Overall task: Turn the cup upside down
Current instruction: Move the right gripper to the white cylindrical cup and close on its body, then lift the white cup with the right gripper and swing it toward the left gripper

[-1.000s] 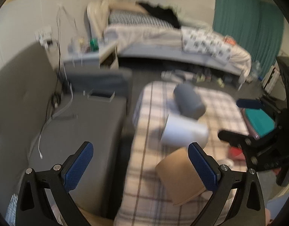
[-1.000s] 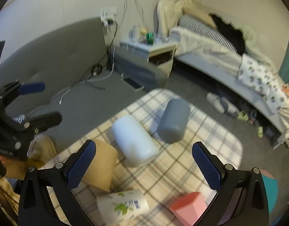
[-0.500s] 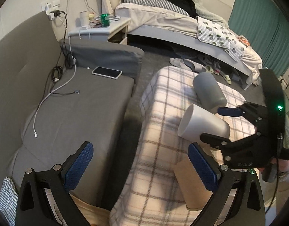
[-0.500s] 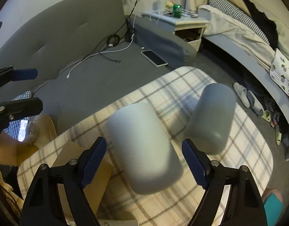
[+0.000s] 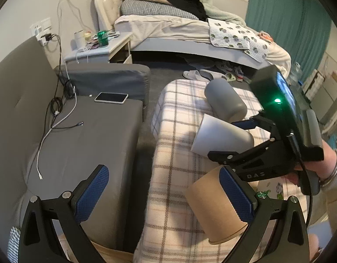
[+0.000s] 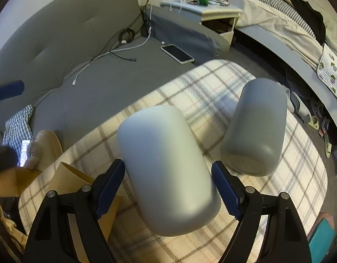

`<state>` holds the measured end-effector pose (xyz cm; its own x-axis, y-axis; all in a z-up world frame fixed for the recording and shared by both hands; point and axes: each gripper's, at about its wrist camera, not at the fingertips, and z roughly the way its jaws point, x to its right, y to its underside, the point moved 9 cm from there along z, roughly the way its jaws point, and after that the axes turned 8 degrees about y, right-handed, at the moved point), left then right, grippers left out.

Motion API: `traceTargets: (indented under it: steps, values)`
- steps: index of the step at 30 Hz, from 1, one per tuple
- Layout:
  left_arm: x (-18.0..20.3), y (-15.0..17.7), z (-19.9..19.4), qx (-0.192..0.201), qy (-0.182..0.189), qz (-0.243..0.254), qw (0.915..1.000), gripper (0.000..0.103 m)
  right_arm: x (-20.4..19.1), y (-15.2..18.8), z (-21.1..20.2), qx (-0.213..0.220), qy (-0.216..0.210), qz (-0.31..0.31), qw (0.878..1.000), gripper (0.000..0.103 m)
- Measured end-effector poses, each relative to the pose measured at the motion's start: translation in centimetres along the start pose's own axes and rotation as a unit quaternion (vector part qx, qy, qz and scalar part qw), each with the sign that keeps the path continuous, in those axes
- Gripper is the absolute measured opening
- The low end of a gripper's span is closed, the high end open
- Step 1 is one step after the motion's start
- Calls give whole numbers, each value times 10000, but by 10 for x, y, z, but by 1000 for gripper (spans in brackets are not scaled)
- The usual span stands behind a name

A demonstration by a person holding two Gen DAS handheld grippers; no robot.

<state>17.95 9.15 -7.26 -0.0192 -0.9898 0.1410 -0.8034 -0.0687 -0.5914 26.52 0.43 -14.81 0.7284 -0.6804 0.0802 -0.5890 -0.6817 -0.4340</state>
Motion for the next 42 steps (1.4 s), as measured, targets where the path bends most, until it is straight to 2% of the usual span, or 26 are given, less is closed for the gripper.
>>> traceTargets:
  steps: [5, 11, 13, 16, 20, 23, 28, 34, 38, 42]
  values:
    - [6, 4, 1, -127, 15, 103, 9999, 103, -2, 4, 6, -202, 65, -38, 9998, 80]
    - [6, 0, -11, 83, 33, 119, 9999, 103, 5, 8, -12, -3, 524, 9, 9986, 77]
    - [9, -2, -16, 146, 73, 115, 9998, 103, 11, 6, -35, 243, 699, 194, 9971, 76]
    - [15, -9, -29, 300, 156, 64, 9994, 103, 18, 7, -70, 394, 845, 500, 9944, 76]
    - [28, -17, -60, 635, 295, 106, 9975, 103, 21, 17, -136, 652, 1174, 938, 9865, 75]
    - [40, -18, -87, 843, 337, 324, 9953, 103, 16, 41, -188, 791, 1287, 1537, 9765, 75]
    - [49, -4, -124, 1077, 138, 433, 9931, 103, -12, 93, -232, 768, 1454, 2108, 9636, 75]
    - [52, 49, -145, 1058, 239, 162, 9940, 103, -49, 154, -233, 703, 1269, 2893, 9462, 75]
    - [52, 82, -130, 756, 291, -89, 9967, 103, -78, 188, -197, 466, 1032, 3284, 9377, 75]
    - [57, 99, -101, 598, 141, 40, 9981, 103, -84, 211, -160, 229, 1008, 3581, 9279, 75]
